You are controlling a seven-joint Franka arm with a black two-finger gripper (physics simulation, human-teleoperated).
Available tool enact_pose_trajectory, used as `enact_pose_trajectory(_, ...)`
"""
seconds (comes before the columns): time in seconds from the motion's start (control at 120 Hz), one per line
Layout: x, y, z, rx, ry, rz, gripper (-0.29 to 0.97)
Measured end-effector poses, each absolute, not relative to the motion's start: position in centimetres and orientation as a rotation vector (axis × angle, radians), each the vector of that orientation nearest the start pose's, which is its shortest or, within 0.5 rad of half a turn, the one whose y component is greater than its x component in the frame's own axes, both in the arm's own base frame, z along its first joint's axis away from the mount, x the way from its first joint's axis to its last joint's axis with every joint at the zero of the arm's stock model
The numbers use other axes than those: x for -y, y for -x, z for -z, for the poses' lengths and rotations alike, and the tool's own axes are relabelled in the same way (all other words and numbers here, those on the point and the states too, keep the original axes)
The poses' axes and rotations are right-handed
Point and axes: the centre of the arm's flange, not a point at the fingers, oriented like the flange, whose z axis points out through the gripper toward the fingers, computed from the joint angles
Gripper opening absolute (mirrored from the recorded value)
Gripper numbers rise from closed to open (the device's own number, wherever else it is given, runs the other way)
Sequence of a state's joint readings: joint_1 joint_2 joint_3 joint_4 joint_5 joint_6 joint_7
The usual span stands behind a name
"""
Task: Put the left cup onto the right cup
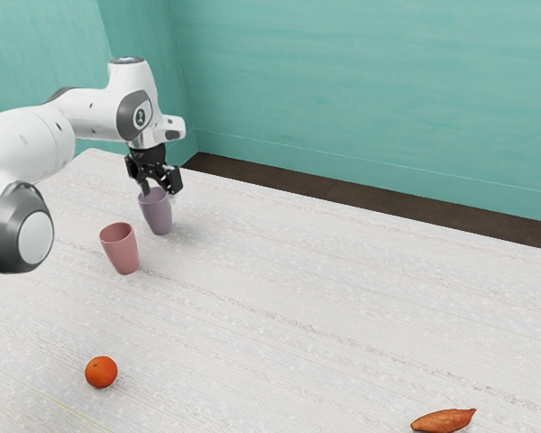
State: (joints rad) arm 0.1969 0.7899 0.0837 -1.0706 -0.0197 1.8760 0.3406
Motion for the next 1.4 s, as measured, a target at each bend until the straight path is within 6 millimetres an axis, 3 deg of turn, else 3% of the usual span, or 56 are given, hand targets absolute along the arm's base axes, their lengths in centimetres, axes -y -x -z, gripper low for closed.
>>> enact_pose_trajectory(0.433,-19.5,-74.9,-33.5,-0.318,3.067,0.033,0.58)
enact_pose_trajectory(1.05,-20.2,-75.4,-32.0,-0.448,3.026,0.059,0.57)
enact_pose_trajectory(1.225,-20.2,-75.4,-31.6,-0.466,3.021,0.058,0.51)
enact_pose_trajectory(1.4,-20.6,-75.4,-31.6,-0.470,3.020,0.058,0.32)
